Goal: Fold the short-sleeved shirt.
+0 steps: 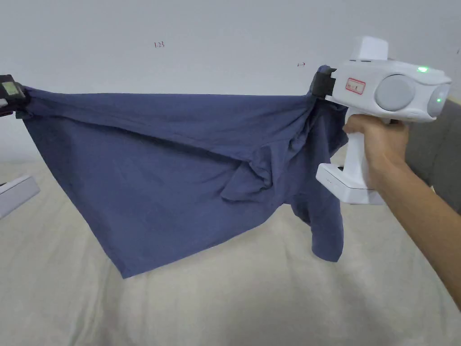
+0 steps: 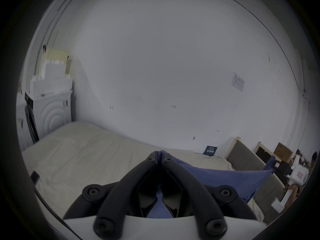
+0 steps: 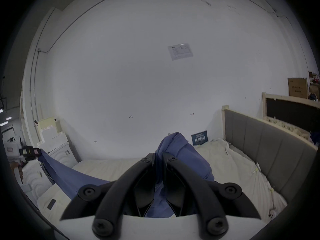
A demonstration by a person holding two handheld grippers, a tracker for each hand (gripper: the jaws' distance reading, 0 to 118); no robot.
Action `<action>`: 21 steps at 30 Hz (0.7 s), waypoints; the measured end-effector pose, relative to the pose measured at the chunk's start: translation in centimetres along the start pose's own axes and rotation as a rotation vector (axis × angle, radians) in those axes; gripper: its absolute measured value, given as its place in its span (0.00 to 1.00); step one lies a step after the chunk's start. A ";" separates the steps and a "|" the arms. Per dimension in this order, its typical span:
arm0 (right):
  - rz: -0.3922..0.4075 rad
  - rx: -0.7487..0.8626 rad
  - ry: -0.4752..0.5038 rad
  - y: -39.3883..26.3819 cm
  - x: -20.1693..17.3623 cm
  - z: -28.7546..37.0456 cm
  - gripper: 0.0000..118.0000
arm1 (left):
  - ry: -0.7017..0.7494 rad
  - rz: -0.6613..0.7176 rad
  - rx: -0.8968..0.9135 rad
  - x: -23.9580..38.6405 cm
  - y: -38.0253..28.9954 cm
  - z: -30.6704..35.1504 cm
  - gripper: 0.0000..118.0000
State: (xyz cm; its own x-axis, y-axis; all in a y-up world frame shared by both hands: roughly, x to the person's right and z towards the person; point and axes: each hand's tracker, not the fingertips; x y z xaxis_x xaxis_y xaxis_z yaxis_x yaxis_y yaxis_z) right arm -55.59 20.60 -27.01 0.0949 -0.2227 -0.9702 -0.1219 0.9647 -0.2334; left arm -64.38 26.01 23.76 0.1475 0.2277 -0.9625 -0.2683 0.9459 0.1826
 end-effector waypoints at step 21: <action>-0.001 -0.342 -0.031 -20.7 4.6 3.6 0.05 | 0.074 -0.180 -0.297 -5.0 -22.8 1.8 0.00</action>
State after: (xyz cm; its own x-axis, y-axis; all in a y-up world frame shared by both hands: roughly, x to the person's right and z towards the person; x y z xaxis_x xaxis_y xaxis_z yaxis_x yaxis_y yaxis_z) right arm -49.03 0.07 -26.44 0.1241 -0.2142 -0.9689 -0.4453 0.8605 -0.2473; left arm -57.26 3.73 24.81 0.1512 0.0356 -0.9879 -0.5108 0.8584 -0.0472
